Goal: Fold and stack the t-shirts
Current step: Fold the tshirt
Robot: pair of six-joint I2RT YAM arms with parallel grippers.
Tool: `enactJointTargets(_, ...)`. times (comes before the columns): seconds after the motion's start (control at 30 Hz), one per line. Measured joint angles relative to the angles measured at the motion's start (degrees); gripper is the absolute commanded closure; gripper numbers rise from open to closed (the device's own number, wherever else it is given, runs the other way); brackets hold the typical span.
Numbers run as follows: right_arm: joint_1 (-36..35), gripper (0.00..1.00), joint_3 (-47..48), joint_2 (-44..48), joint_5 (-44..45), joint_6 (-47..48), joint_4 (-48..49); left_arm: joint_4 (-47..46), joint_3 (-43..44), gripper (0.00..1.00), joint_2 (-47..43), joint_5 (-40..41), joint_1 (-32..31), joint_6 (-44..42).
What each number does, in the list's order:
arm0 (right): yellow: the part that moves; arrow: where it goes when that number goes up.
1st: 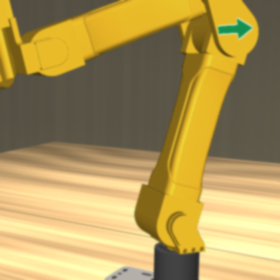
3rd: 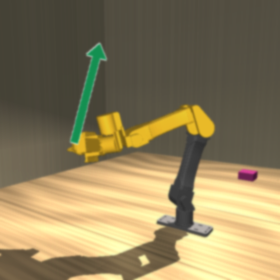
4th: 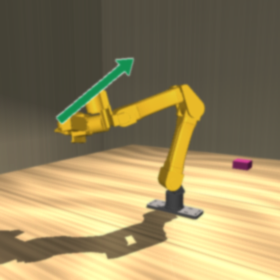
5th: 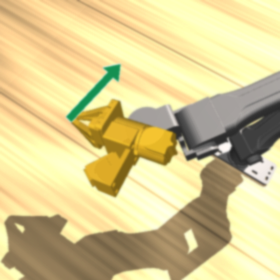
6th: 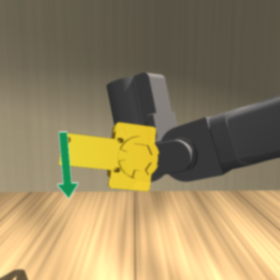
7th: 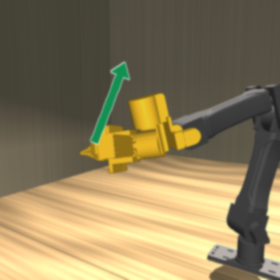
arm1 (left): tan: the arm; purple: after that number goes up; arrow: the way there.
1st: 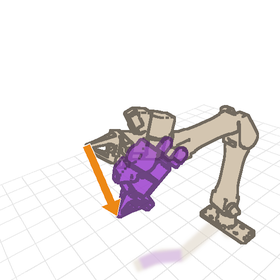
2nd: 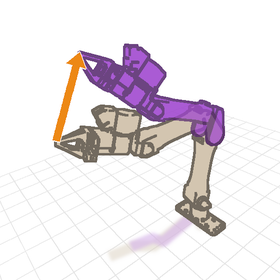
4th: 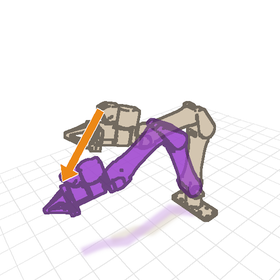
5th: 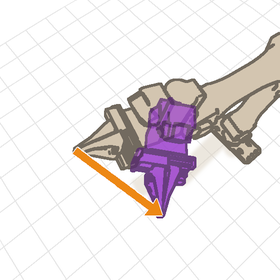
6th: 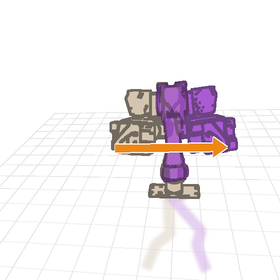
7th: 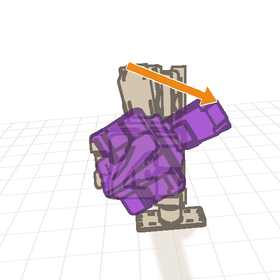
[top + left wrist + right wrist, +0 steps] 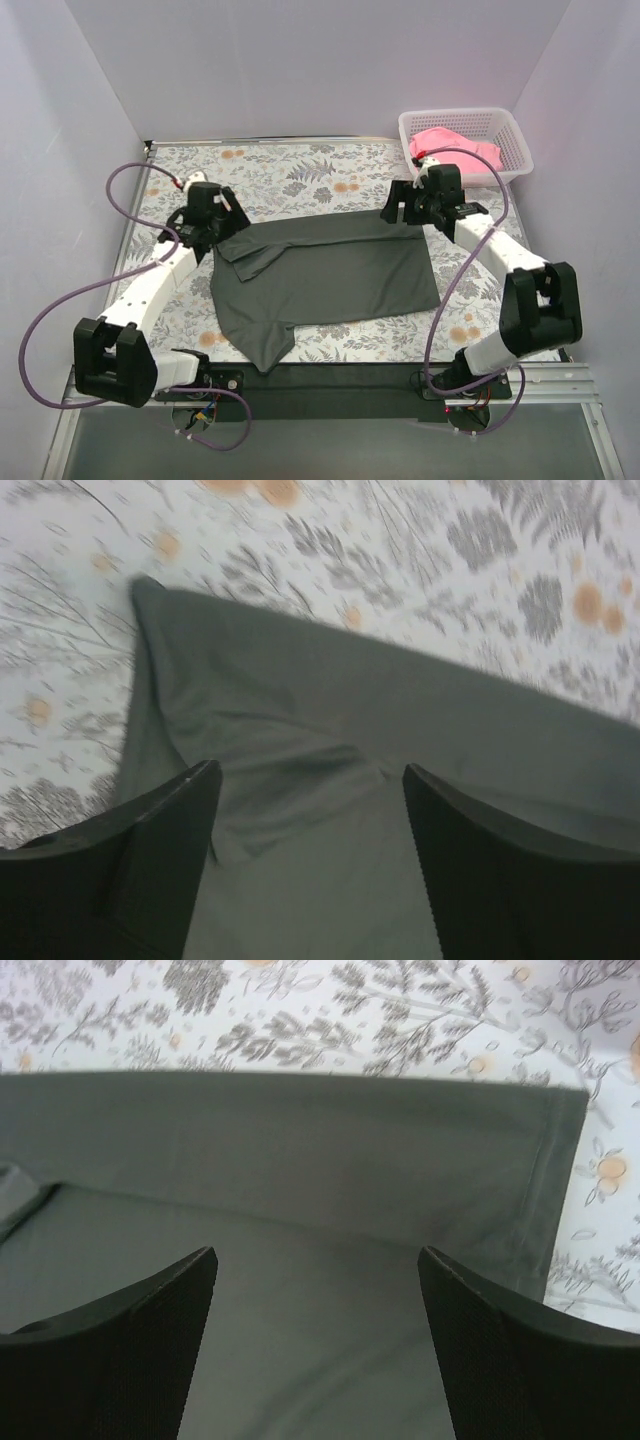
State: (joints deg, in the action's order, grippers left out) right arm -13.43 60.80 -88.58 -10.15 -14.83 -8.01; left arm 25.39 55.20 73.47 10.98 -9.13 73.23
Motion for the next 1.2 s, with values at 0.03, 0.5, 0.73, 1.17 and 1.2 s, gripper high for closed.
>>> enactJointTargets(0.03,-0.8,0.26,-1.4,1.9,0.2,0.0,-0.3,0.7,-0.9,0.4,-1.2,0.3,-3.3,-0.5)
enactJointTargets(0.5,-5.8,0.28,-20.2,22.8,-1.7,0.2,-4.8,5.7,-1.8,0.56,14.8,12.8,-24.9,-7.4)
enactJointTargets(0.73,-5.8,0.27,-22.4,24.9,-2.0,0.3,-5.5,5.4,-1.2,0.57,20.4,17.7,-25.6,-10.3)
enactJointTargets(1.17,-5.8,0.27,-22.4,24.4,-2.0,0.3,-5.5,2.8,2.2,0.69,22.2,24.2,-25.4,-14.9)
enactJointTargets(1.2,-5.8,0.27,-22.4,24.3,-2.0,0.3,-5.5,2.8,2.8,0.69,22.6,24.5,-25.2,-15.1)
